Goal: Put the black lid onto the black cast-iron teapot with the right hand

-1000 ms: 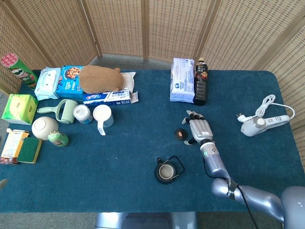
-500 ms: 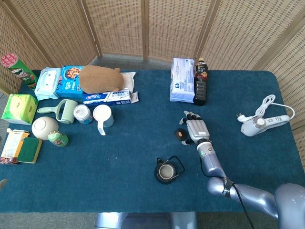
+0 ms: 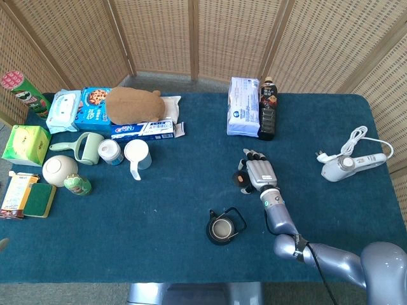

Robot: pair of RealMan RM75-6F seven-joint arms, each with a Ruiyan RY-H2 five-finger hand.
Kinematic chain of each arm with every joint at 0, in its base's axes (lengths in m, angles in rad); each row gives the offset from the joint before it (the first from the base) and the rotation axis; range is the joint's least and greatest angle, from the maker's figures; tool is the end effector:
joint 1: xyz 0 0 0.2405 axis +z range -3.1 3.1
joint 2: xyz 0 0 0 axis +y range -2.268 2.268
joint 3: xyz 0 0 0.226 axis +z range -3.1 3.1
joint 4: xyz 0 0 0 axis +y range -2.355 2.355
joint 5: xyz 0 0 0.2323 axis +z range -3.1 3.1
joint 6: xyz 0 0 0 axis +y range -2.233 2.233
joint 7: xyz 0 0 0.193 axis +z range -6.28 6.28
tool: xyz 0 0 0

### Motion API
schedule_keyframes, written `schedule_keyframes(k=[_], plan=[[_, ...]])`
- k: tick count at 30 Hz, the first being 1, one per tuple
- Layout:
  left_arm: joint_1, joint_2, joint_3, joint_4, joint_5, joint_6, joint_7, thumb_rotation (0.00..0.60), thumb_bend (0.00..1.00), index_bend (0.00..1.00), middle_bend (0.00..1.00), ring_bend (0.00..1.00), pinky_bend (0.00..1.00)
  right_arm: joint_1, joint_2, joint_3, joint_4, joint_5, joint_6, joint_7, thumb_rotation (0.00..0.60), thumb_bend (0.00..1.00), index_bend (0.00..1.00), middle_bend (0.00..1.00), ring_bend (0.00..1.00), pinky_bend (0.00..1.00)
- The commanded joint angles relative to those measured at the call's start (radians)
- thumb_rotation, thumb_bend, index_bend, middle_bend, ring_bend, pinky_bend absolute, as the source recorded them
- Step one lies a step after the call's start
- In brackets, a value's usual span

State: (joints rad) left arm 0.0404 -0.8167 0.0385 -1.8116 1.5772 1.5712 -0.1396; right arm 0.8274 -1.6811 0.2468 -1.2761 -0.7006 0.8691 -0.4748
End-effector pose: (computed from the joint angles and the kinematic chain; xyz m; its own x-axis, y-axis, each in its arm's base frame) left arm -0.2899 0.1726 0.1870 0.3628 0.0509 0.9305 0.9299 0.0455 -0.3651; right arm -0.1503 -0.4111 -0.0822 0.3661 -0.3831 0.8481 -0.9294 -0.1050 0.3538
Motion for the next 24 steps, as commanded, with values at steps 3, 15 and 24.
schedule_keyframes(k=[3,15,24], plan=[[0.0,0.0,-0.001,0.0,-0.003,-0.001,0.0,0.6,0.17,0.0,0.0,0.0,0.07,0.001,-0.004,-0.001,0.003,-0.003,-0.002,0.009,0.6,0.16,0.37,0.04,0.04,0.0],[0.0,-0.002,-0.002,-0.002,-0.004,-0.002,0.006,0.6,0.17,0.0,0.0,0.0,0.07,0.003,-0.007,-0.005,0.011,-0.015,-0.008,0.032,0.6,0.21,0.43,0.05,0.04,0.0],[0.003,0.0,0.0,-0.001,0.002,0.002,0.002,0.6,0.17,0.0,0.0,0.0,0.07,-0.013,0.05,-0.003,-0.093,-0.066,0.035,0.048,0.6,0.22,0.44,0.05,0.04,0.0]])
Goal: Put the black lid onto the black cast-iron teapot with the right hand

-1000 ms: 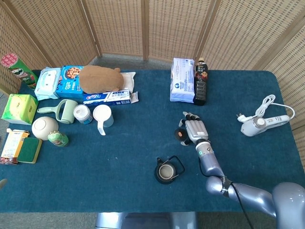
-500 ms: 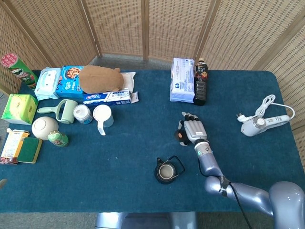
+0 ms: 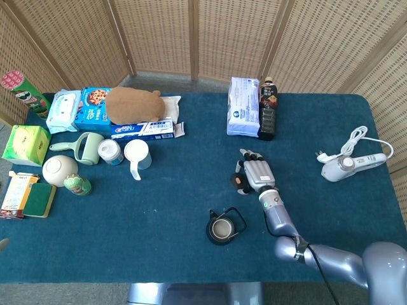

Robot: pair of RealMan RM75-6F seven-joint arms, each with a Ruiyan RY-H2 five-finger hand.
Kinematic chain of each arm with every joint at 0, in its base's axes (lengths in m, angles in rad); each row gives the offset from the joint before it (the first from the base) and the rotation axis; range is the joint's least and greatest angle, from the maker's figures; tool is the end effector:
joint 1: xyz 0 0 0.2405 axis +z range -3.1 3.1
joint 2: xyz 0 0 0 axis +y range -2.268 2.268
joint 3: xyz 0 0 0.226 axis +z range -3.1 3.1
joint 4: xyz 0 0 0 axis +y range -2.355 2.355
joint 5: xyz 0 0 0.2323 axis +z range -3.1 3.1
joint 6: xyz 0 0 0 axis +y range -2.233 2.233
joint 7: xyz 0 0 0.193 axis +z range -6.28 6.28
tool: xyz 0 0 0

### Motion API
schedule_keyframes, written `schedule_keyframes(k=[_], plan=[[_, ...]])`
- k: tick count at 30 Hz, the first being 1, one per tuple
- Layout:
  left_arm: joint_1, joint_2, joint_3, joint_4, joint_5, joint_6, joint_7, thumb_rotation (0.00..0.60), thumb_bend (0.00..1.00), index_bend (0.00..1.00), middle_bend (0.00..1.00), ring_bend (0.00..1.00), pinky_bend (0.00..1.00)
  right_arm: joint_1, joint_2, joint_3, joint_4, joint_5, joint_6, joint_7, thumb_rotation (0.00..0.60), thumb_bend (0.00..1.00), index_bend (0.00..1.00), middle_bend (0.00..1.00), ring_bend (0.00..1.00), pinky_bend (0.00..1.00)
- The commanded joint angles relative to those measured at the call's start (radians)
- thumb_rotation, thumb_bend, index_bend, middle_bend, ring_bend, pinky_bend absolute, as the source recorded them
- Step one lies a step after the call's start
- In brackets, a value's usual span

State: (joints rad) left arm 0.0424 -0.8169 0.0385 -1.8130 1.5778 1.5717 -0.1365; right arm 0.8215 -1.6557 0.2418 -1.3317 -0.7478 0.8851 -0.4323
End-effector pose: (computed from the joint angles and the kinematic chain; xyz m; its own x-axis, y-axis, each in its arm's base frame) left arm -0.2898 0.1721 0.1868 0.3641 0.0513 0.9299 0.9293 0.0466 -0.3664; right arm -0.1381 -0.4052 -0.0787 0.3440 -0.3740 0.8613 -0.9390 -0.1392 0.3146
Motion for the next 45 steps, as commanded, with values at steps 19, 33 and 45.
schedule_keyframes(k=[19,33,45], plan=[[0.005,-0.004,0.01,0.001,0.027,0.007,0.013,0.6,0.17,0.0,0.0,0.0,0.07,-0.09,0.302,-0.038,-0.492,-0.245,0.174,-0.015,0.6,0.22,0.44,0.05,0.04,0.0],[0.006,-0.004,0.012,0.0,0.029,0.007,0.015,0.6,0.17,0.0,0.0,0.0,0.07,-0.074,0.267,-0.119,-0.578,-0.343,0.149,-0.084,0.6,0.23,0.45,0.05,0.04,0.0],[0.0,-0.003,0.014,-0.003,0.029,-0.005,0.022,0.6,0.17,0.0,0.0,0.0,0.07,-0.05,0.199,-0.152,-0.573,-0.336,0.131,-0.141,0.6,0.23,0.45,0.05,0.04,0.0]])
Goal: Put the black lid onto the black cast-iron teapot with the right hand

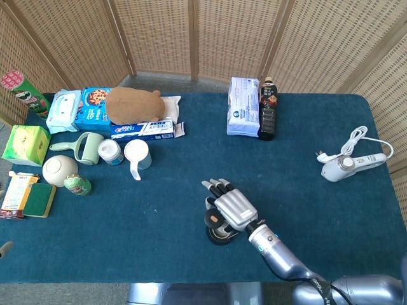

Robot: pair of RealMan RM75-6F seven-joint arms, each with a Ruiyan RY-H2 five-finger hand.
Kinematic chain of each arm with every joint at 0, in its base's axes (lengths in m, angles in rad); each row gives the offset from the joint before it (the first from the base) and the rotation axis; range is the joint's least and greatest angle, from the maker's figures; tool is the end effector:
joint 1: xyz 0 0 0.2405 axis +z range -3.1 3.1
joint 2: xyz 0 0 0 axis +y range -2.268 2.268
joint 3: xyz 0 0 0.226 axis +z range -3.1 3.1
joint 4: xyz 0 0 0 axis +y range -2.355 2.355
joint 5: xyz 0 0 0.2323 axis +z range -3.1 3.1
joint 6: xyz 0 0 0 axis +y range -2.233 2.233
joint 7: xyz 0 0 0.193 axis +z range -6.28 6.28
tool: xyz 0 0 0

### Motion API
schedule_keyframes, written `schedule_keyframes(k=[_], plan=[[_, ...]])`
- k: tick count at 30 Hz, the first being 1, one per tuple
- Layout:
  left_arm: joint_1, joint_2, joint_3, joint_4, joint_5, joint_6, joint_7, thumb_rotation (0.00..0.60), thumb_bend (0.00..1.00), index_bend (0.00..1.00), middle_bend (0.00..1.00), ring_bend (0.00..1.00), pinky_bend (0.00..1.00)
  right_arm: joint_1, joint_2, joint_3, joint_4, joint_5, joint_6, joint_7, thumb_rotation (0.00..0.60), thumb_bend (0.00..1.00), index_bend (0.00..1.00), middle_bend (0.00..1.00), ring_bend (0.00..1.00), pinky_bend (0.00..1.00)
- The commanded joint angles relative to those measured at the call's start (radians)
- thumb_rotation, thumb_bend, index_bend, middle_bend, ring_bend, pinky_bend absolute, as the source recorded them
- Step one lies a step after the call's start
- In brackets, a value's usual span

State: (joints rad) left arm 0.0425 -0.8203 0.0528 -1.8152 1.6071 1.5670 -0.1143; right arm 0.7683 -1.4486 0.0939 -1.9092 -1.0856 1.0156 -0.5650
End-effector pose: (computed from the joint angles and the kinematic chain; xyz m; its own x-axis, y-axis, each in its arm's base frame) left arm -0.2863 0.1687 0.1802 0.3781 0.0734 0.9229 0.9245 0.0222 -0.3805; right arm -0.0396 -0.2835 -0.0596 0.4764 -0.3307 0.8146 -0.7974 -0.5529 0.2419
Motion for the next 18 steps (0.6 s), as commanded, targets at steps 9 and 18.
schedule_keyframes(k=[9,18], plan=[[0.002,0.003,0.001,0.001,-0.001,0.002,-0.006,0.6,0.17,0.0,0.0,0.0,0.07,0.004,-0.014,-0.024,0.003,0.019,0.006,-0.04,0.6,0.23,0.46,0.05,0.04,0.0],[0.001,0.003,0.003,-0.004,0.0,-0.001,0.001,0.6,0.17,0.0,0.0,0.0,0.07,-0.01,0.02,-0.048,-0.022,0.01,0.005,-0.026,0.6,0.23,0.46,0.05,0.04,0.0]])
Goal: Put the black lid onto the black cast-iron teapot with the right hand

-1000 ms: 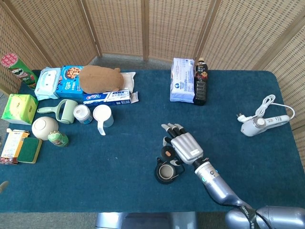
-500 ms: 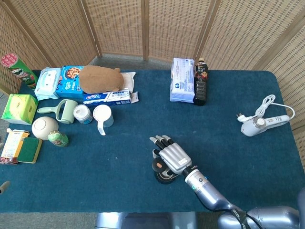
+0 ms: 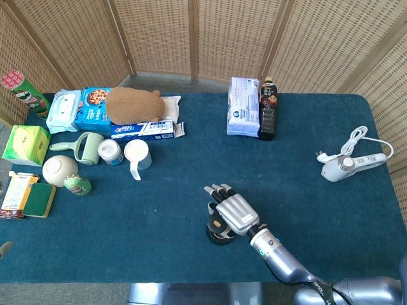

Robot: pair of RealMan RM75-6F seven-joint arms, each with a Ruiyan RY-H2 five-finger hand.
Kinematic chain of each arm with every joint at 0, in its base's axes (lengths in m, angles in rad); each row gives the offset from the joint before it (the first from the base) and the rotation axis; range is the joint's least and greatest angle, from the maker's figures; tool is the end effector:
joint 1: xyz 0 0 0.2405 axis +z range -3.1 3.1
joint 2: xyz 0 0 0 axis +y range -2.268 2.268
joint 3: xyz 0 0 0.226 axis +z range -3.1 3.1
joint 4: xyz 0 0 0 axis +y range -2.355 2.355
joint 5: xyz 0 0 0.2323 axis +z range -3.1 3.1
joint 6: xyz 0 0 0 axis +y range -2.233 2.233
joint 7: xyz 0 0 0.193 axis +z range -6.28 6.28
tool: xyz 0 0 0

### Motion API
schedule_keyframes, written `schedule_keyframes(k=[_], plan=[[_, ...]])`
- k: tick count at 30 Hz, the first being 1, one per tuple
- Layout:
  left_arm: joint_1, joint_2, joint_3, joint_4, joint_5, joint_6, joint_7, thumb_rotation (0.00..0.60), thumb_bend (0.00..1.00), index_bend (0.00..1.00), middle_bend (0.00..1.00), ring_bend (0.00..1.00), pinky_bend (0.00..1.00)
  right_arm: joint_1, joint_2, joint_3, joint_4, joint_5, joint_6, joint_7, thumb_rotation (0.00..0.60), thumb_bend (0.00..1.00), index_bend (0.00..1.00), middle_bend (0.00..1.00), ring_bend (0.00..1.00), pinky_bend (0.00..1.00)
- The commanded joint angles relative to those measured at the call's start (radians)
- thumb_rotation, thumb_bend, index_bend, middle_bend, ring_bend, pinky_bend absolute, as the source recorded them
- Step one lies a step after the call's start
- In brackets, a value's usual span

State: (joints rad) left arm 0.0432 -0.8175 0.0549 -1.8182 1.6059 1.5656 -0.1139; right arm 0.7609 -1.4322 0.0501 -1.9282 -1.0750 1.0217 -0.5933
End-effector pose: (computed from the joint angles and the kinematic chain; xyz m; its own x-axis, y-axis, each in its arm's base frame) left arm -0.2865 0.1680 0.1803 0.3780 0.0769 0.9226 0.9243 0.0251 -0.3808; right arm -0.0529 -0.2735 -0.0628 0.5131 -0.3504 0.7835 -0.7892 -0.5516 0.2701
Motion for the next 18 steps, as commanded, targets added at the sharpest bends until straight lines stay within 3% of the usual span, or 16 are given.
schedule_keyframes(k=[1,18], plan=[[0.001,0.0,0.001,-0.001,0.002,0.001,0.001,0.6,0.17,0.0,0.0,0.0,0.07,-0.004,0.006,-0.007,-0.005,0.0,-0.003,0.003,0.6,0.23,0.46,0.05,0.04,0.0],[0.003,-0.003,0.002,-0.004,0.002,0.004,0.012,0.6,0.17,0.0,0.0,0.0,0.07,0.0,0.007,-0.023,-0.003,0.027,-0.034,0.018,0.6,0.23,0.46,0.05,0.04,0.0]])
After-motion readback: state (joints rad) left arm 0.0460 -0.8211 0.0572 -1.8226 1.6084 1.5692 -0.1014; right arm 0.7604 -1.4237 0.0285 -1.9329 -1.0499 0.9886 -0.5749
